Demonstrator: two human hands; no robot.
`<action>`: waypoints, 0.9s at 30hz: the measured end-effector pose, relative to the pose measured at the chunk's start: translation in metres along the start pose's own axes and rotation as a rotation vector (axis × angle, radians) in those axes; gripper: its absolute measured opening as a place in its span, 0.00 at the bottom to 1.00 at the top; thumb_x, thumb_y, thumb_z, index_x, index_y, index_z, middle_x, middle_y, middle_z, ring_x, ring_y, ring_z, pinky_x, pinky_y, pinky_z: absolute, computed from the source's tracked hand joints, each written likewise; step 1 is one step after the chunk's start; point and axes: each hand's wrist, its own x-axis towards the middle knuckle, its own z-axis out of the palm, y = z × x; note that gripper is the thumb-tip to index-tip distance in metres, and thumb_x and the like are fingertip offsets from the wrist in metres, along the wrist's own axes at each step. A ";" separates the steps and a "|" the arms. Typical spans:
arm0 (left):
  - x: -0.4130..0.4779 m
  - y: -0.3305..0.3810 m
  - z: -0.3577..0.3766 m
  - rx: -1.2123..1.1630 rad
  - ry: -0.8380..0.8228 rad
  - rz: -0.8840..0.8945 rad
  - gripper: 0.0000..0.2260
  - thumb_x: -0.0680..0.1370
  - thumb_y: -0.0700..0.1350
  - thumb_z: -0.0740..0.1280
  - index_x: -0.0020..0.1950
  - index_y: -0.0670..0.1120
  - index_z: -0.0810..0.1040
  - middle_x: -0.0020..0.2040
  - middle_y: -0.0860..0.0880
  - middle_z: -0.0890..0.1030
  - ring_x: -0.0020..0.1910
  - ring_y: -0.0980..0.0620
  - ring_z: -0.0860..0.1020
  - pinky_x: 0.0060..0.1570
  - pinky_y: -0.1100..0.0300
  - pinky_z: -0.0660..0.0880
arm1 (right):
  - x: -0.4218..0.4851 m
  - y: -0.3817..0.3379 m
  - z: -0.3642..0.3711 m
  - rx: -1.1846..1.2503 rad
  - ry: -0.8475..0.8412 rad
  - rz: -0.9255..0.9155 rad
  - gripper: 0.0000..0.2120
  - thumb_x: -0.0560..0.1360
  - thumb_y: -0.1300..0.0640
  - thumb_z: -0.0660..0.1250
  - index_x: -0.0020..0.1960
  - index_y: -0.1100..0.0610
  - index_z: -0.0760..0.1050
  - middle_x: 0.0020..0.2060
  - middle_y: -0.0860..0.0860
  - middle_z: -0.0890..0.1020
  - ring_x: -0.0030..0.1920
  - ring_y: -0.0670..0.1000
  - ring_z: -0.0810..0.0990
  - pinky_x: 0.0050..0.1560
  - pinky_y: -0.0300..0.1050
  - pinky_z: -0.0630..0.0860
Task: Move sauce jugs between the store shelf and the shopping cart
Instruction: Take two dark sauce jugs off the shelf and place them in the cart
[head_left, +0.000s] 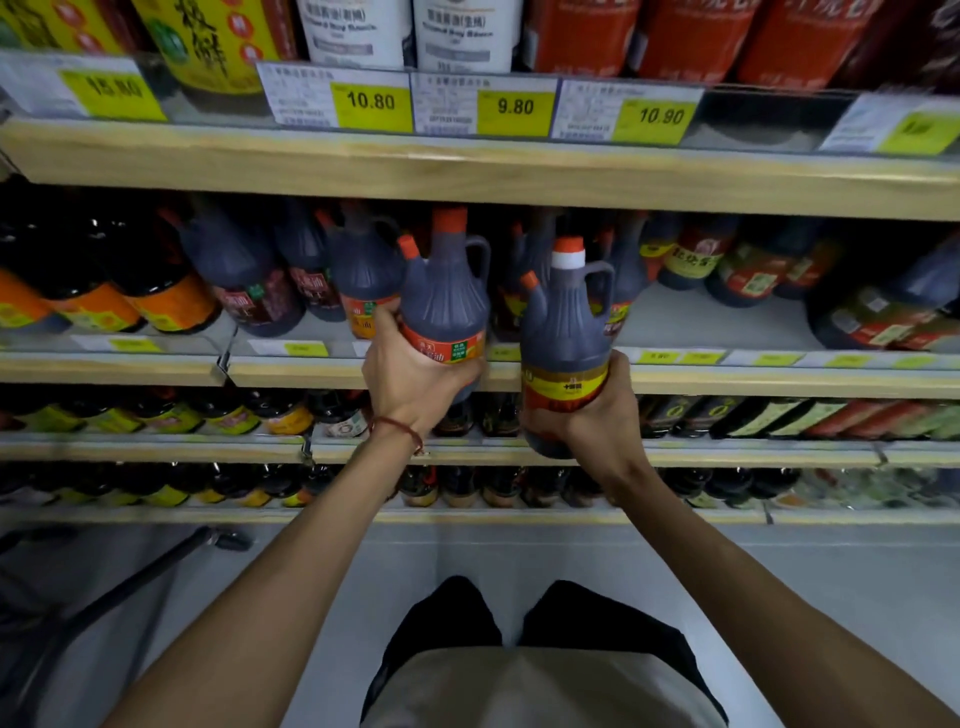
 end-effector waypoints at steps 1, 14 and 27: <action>0.003 -0.001 0.002 -0.018 0.015 0.021 0.39 0.56 0.51 0.85 0.61 0.53 0.70 0.50 0.62 0.78 0.48 0.57 0.78 0.49 0.60 0.76 | 0.002 0.003 0.001 0.007 0.012 -0.011 0.39 0.60 0.69 0.84 0.63 0.58 0.66 0.49 0.50 0.81 0.41 0.40 0.83 0.35 0.35 0.79; 0.020 -0.009 0.015 -0.122 0.010 0.228 0.41 0.58 0.50 0.86 0.66 0.48 0.69 0.57 0.56 0.78 0.56 0.60 0.77 0.51 0.67 0.75 | 0.021 0.014 0.016 -0.011 0.030 -0.121 0.44 0.57 0.64 0.87 0.65 0.55 0.66 0.52 0.46 0.82 0.47 0.40 0.83 0.42 0.37 0.81; 0.033 -0.013 0.044 -0.228 0.105 0.284 0.42 0.62 0.46 0.86 0.69 0.41 0.67 0.63 0.46 0.77 0.62 0.51 0.78 0.58 0.56 0.78 | 0.018 0.020 0.012 -0.008 0.011 -0.138 0.42 0.58 0.68 0.86 0.64 0.58 0.67 0.49 0.46 0.82 0.43 0.40 0.83 0.36 0.36 0.80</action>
